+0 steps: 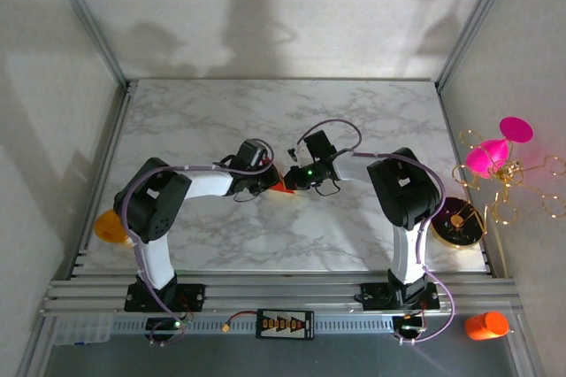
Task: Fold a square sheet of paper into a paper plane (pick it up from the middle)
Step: Fourth fold the wing at the center of the table.
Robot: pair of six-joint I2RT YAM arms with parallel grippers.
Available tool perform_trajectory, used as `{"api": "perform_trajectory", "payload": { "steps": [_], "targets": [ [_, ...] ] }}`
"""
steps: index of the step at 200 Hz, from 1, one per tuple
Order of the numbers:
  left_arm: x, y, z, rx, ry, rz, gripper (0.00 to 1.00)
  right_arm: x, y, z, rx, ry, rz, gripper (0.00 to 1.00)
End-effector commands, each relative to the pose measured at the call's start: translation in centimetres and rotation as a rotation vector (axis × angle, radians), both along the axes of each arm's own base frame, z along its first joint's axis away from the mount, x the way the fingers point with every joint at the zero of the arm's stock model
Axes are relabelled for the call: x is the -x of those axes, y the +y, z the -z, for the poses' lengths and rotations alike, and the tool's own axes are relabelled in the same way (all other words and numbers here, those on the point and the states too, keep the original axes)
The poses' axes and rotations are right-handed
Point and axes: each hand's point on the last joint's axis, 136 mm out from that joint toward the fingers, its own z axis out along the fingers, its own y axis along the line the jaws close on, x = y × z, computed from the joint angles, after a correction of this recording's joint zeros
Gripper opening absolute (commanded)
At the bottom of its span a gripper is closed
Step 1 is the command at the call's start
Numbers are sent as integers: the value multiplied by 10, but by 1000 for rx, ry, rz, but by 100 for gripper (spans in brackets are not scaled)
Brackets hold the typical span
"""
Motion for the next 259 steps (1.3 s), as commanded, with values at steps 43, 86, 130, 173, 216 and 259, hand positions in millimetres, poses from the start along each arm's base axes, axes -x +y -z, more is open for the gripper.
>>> {"api": "perform_trajectory", "payload": {
  "steps": [43, 86, 130, 173, 216, 259],
  "targets": [
    [-3, 1, 14, -38, 9, 10, 8, 19, -32, 49, 179, 108, 35, 2],
    [-3, 30, 33, -135, 71, -70, 8, 28, -48, 61, 259, 118, 37, 2],
    [-14, 45, 32, -114, 87, -110, 10, 40, -72, 81, 375, 133, 42, 1],
    [-39, 54, 20, -67, 62, -125, 12, 44, -74, 84, 383, 139, 30, 0],
    [-59, 63, 7, -96, 27, -114, 13, 43, -72, 82, 373, 140, 27, 0],
    [-61, 56, -31, -42, -56, -63, 14, 43, -68, 80, 356, 141, 22, 0]
  ]
}}
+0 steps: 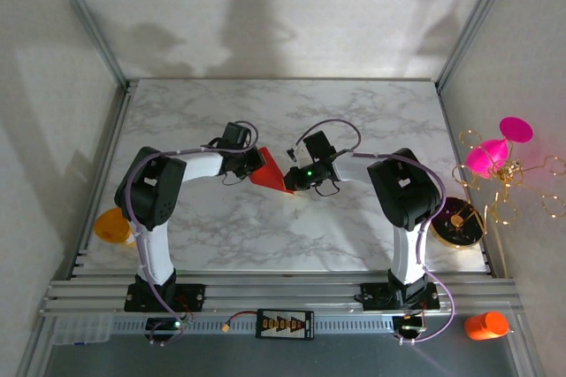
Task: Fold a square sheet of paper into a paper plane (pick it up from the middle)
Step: Fourth fold the wing at the center of the table.
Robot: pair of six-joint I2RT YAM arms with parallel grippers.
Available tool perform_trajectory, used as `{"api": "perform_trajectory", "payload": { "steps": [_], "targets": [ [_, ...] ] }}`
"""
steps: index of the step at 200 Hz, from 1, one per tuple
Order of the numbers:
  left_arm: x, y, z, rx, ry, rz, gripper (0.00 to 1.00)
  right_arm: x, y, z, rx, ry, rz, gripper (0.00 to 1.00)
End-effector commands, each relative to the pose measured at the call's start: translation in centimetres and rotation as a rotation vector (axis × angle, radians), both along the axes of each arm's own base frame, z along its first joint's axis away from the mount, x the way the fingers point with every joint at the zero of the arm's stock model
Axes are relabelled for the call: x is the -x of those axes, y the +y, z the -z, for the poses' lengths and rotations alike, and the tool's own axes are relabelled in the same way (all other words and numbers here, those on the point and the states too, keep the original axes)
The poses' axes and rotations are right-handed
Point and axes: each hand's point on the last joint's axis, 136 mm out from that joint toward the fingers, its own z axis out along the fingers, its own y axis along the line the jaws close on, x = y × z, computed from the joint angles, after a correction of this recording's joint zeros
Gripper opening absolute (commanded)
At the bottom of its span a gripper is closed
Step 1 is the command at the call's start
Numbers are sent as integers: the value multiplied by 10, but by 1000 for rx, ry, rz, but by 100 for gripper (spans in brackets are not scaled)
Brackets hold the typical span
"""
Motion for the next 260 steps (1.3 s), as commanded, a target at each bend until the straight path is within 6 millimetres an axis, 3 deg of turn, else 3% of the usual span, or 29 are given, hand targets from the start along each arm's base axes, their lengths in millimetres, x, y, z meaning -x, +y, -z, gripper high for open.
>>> {"api": "perform_trajectory", "payload": {
  "steps": [1, 38, 100, 151, 187, 225, 260],
  "targets": [
    [-4, 1, -29, -4, -75, 32, 14, 41, -65, 75, 327, 166, 45, 0],
    [1, -14, -39, 59, -126, 79, 15, 43, -65, 77, 330, 169, 39, 0],
    [3, -19, -15, 48, -87, 105, 14, 45, -66, 81, 335, 181, 41, 0],
    [-5, 5, 13, -84, -63, 107, 15, 47, -68, 84, 345, 187, 32, 0],
    [-12, 38, 30, -182, -45, 91, 15, 49, -70, 87, 358, 193, 33, 0],
    [-35, 76, 30, -201, -48, 20, 16, 52, -75, 91, 380, 200, 34, 0],
    [-66, 106, 11, -200, -88, -65, 16, 51, -73, 89, 371, 202, 41, 0]
  ]
}}
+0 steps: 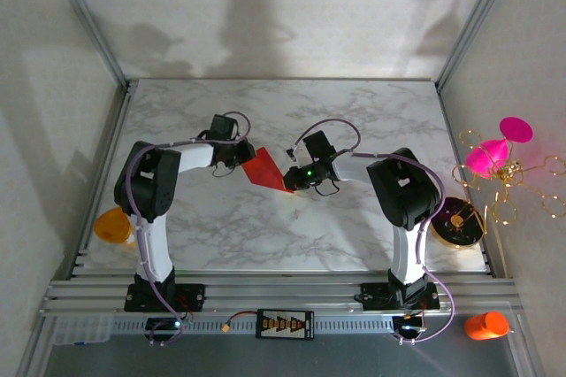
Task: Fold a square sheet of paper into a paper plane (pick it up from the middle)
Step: Fourth fold the wing at the center of the table.
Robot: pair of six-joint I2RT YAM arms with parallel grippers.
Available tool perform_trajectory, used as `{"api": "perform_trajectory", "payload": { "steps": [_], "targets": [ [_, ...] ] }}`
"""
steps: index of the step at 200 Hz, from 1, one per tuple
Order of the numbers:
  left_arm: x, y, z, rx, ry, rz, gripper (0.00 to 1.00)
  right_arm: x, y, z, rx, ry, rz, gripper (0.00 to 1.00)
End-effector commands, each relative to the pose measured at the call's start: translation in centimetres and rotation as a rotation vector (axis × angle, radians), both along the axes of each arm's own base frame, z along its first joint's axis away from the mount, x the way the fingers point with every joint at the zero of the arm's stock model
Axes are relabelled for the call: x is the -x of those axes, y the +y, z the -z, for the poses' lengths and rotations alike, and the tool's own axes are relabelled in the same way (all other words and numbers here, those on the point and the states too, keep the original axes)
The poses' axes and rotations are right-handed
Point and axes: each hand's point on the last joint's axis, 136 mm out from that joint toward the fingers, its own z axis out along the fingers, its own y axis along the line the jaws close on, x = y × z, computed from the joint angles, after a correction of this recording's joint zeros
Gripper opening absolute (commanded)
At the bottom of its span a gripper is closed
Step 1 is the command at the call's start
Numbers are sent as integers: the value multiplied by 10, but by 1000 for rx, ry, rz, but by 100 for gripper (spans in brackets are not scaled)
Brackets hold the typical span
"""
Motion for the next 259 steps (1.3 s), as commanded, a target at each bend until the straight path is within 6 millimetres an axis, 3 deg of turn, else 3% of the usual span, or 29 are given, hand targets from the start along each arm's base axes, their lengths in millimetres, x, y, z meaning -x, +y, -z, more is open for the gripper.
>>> {"api": "perform_trajectory", "payload": {
  "steps": [1, 31, 54, 71, 87, 123, 153, 223, 259],
  "targets": [
    [-26, 62, 7, -129, -6, -142, 16, 52, -74, 88, 374, 214, 58, 0],
    [-37, 64, -29, -119, -74, -159, 16, 49, -66, 83, 324, 223, 105, 0],
    [-30, 57, -61, -72, -129, -202, 16, 47, -58, 78, 272, 236, 188, 1],
    [-16, 36, -78, -7, -165, -201, 17, 43, -51, 69, 216, 250, 264, 1],
    [1, 9, -81, 67, -166, -182, 17, 37, -45, 60, 169, 255, 332, 2],
    [35, -57, -59, 218, -94, -99, 16, 29, -35, 46, 101, 278, 388, 2],
    [30, -83, -42, 223, -66, -60, 16, 31, -34, 45, 95, 287, 382, 2],
    [15, -58, 4, 8, -14, -107, 14, 27, -25, 34, 40, 279, 337, 4],
    [23, -52, 20, -37, 31, -108, 12, 9, -6, -12, -64, 165, 258, 5]
  ]
}}
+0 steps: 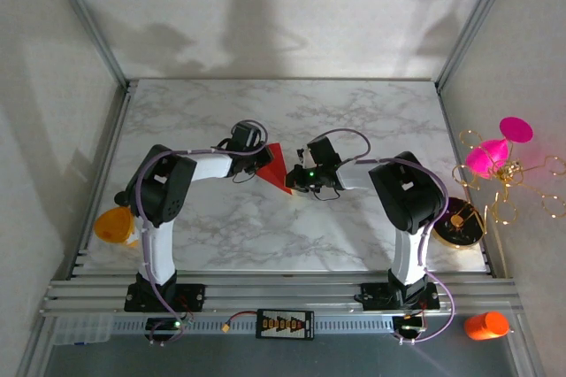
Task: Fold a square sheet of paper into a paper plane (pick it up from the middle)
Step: Fourth fold the wing at the center of the table.
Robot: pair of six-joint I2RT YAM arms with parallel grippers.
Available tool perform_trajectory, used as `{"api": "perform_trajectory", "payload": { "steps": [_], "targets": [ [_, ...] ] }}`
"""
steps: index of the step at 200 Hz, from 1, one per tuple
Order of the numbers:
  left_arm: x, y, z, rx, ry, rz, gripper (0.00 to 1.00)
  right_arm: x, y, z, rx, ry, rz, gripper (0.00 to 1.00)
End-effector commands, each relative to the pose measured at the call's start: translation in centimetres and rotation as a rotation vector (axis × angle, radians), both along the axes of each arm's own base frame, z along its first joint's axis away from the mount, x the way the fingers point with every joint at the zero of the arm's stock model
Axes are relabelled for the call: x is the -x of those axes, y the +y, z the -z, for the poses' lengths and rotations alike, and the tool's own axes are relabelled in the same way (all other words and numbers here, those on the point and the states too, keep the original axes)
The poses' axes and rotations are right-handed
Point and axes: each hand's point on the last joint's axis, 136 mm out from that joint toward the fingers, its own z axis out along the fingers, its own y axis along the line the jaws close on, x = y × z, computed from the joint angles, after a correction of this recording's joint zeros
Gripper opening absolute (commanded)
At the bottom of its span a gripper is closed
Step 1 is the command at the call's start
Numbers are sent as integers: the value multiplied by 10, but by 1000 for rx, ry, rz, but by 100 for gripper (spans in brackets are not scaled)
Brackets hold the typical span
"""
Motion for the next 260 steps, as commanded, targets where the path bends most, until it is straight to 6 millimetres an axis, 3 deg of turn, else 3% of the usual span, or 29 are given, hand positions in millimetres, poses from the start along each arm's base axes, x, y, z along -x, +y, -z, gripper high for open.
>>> {"api": "perform_trajectory", "payload": {
  "steps": [1, 22, 37, 68, 133, 189, 260],
  "targets": [
    [5, 14, 20, -82, 53, -9, 12, 10, -7, -6, 37, 10, -44, 5],
    [7, 16, 25, -103, 73, -4, 11, -2, 10, -40, -42, -97, -110, 5],
    [7, 16, 27, -108, 82, -4, 11, -9, 16, -49, -57, -134, -128, 5],
    [8, 18, 32, -123, 105, -13, 11, -21, 20, -35, 6, -124, -130, 3],
    [17, 28, 48, -177, 191, -56, 11, -28, 31, -11, 49, -86, -169, 0],
    [27, 46, 66, -285, 275, -94, 11, -9, 12, 18, 125, -31, -194, 0],
    [29, 56, 76, -345, 306, -113, 11, 39, -14, 20, 133, 26, -278, 0]
  ]
}}
